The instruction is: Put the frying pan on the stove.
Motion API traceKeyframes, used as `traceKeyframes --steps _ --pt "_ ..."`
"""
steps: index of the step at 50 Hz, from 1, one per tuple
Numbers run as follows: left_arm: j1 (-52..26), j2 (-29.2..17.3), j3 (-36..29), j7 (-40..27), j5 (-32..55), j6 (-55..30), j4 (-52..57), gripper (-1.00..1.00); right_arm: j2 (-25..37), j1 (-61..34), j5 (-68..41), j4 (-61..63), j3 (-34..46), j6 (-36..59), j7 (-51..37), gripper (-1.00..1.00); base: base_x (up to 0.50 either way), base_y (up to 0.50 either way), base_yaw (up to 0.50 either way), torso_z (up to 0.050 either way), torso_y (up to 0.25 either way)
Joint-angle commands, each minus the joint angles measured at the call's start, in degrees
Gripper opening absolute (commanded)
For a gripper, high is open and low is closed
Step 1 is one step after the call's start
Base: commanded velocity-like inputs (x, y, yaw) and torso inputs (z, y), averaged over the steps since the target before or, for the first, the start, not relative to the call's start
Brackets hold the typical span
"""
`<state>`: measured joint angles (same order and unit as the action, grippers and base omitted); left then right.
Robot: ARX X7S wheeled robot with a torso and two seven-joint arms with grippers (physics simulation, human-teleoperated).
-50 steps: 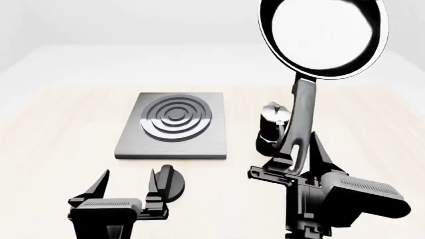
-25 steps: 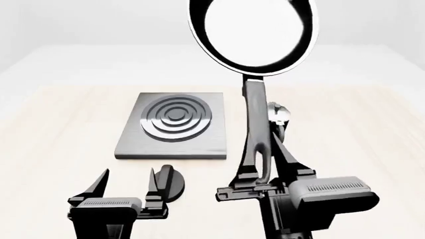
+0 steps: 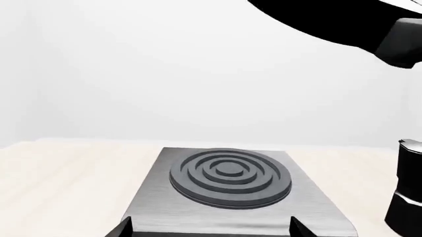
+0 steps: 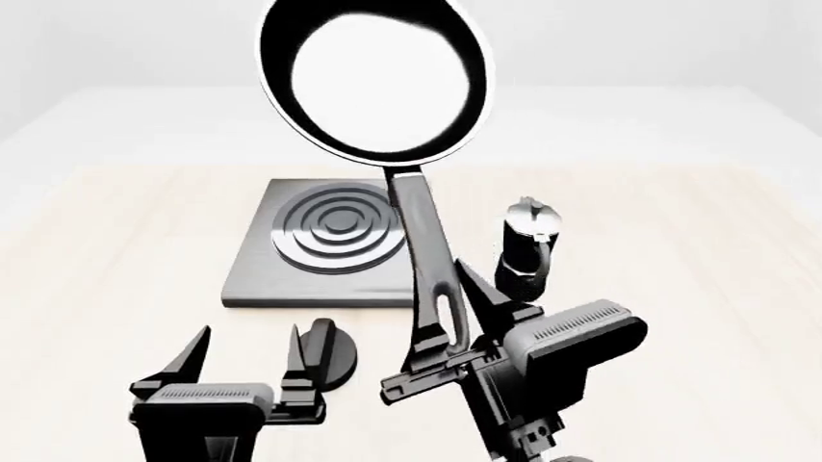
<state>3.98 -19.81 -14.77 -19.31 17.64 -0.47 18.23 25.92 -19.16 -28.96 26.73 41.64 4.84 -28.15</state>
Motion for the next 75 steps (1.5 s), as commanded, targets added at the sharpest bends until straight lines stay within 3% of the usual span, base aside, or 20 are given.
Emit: traceKeyframes --steps 1,26,38,75 --pt "0.4 -0.43 0.0 -0.39 0.09 -0.14 1.01 1.0 -0.52 -4.52 1.03 -0.77 0.62 1.08 4.49 -1.0 0.0 0.0 0.0 0.0 0.0" --pt "0.11 -0.78 -0.44 -0.82 0.16 -0.46 1.49 1.0 0.56 -14.69 -8.95 -1.87 -2.88 15.41 2.41 -1.0 0.0 0.0 0.0 0.0 0.002" --pt "0.57 -1.05 -0.35 -1.08 0.56 -0.28 2.21 1.0 -1.17 -19.82 -10.23 -6.99 0.21 21.75 5.02 -1.0 0.0 0.0 0.0 0.001 0.002" --pt "0.49 -1.58 -0.69 -1.72 0.78 -0.34 2.89 1.0 -6.49 -25.77 -7.79 -23.54 4.94 23.61 11.58 -1.0 0.0 0.0 0.0 0.001 0.002"
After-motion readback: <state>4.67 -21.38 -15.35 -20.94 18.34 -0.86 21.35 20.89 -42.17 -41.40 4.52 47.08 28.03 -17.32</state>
